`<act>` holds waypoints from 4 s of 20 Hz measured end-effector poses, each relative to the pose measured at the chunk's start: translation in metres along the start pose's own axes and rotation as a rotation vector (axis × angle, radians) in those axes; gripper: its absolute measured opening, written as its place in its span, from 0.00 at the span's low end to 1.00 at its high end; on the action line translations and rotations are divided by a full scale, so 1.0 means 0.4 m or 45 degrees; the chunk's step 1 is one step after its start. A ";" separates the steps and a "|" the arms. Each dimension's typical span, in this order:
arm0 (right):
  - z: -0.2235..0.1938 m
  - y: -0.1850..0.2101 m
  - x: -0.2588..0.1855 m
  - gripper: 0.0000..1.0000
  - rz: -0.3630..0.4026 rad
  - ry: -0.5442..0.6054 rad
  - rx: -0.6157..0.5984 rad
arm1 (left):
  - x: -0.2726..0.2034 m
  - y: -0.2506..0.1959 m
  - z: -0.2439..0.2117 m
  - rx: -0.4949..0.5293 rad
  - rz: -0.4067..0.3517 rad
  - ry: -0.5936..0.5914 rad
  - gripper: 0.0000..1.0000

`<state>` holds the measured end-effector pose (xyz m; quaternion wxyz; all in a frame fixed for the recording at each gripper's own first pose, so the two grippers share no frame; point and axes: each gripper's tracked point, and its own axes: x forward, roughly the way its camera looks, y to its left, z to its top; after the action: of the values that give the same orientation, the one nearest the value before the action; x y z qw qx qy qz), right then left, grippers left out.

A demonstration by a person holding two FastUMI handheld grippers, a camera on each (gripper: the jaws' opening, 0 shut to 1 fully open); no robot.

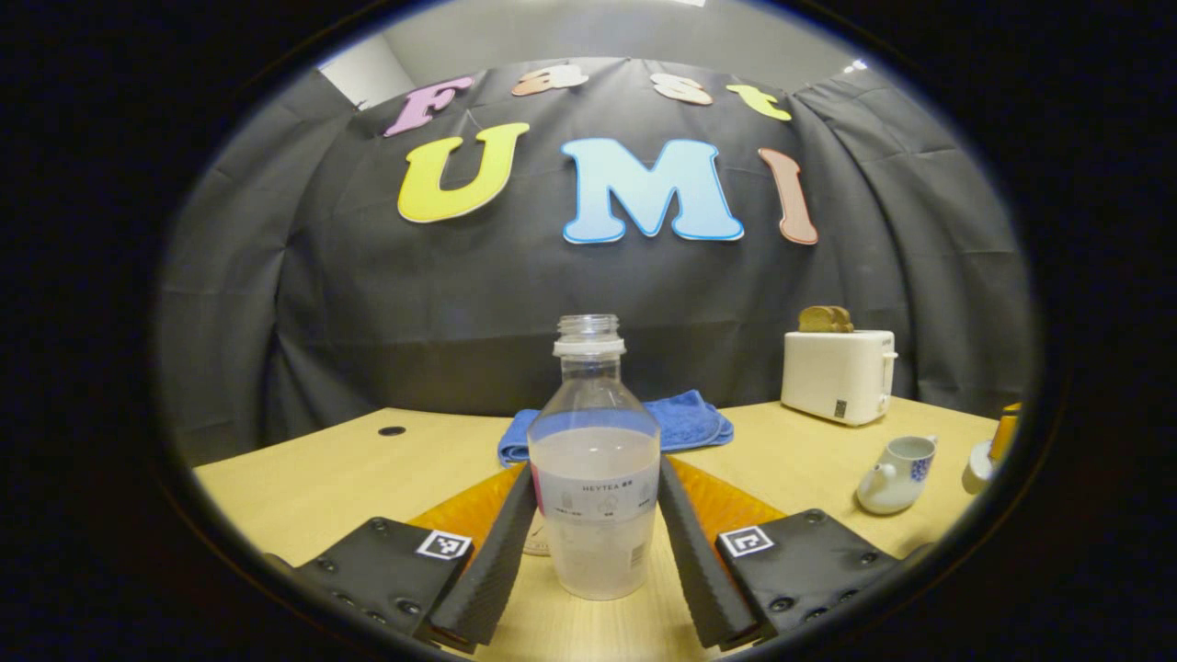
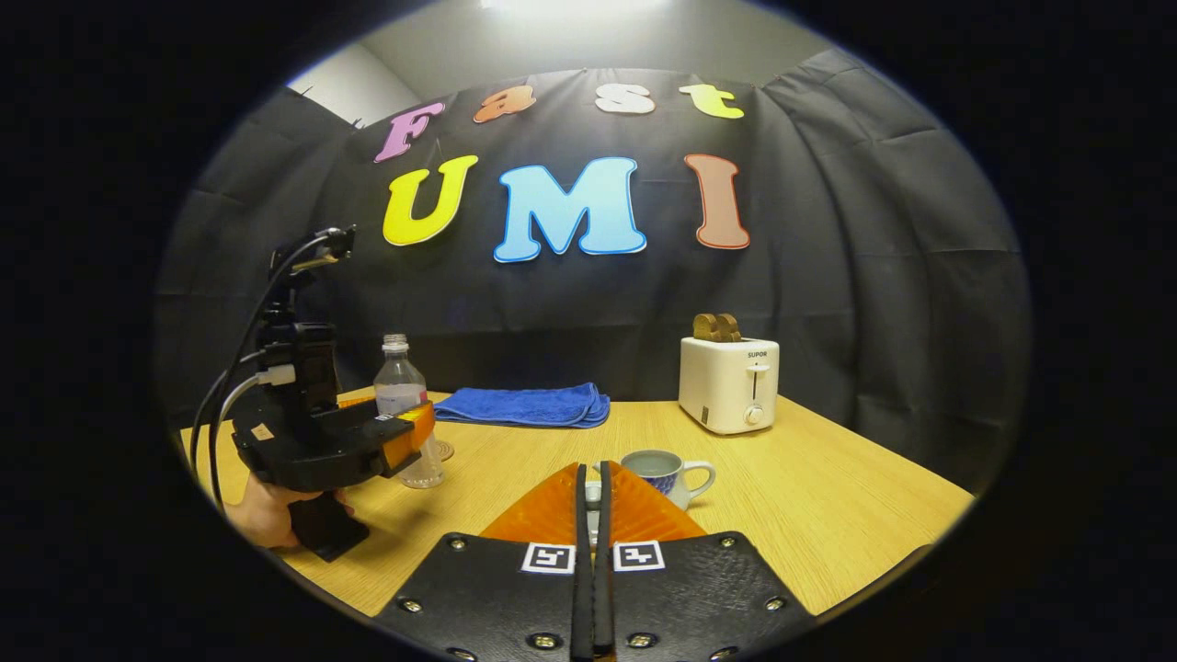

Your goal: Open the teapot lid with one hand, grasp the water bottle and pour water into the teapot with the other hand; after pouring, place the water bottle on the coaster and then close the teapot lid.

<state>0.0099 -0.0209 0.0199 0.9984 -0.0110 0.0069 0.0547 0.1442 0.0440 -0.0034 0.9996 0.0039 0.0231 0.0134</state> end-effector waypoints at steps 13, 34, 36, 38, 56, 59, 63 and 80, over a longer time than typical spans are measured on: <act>-0.032 -0.016 -0.187 0.01 -0.003 0.007 0.012 | -0.031 -0.115 0.027 0.343 -0.080 0.023 0.87; -0.084 -0.062 -0.330 0.01 -0.004 0.027 0.039 | 0.013 -0.389 -0.010 1.477 -0.240 0.017 0.86; -0.086 -0.066 -0.332 0.01 -0.005 0.026 0.039 | 0.016 -0.407 -0.025 1.554 -0.259 0.027 0.86; -0.092 -0.071 -0.330 0.01 -0.007 0.031 0.043 | 0.021 -0.428 -0.035 1.614 -0.284 0.035 0.87; -0.110 -0.103 -0.332 0.01 -0.031 0.055 0.072 | 0.033 -0.482 -0.038 2.138 -0.287 0.056 0.86; -0.114 -0.107 -0.332 0.01 -0.029 0.063 0.092 | 0.031 -0.476 -0.030 2.211 -0.270 0.081 0.86; -0.116 -0.119 -0.334 0.01 -0.042 0.064 0.094 | 0.038 -0.480 -0.033 2.303 -0.274 0.093 0.86; -0.135 -0.146 -0.337 0.01 -0.052 0.091 0.112 | 0.036 -0.509 0.008 2.492 -0.247 0.087 0.86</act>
<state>-0.1182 -0.0947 -0.0307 0.9980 0.0309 0.0448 0.0334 0.1640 -0.1590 -0.0025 0.5508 0.8277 0.0531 -0.0937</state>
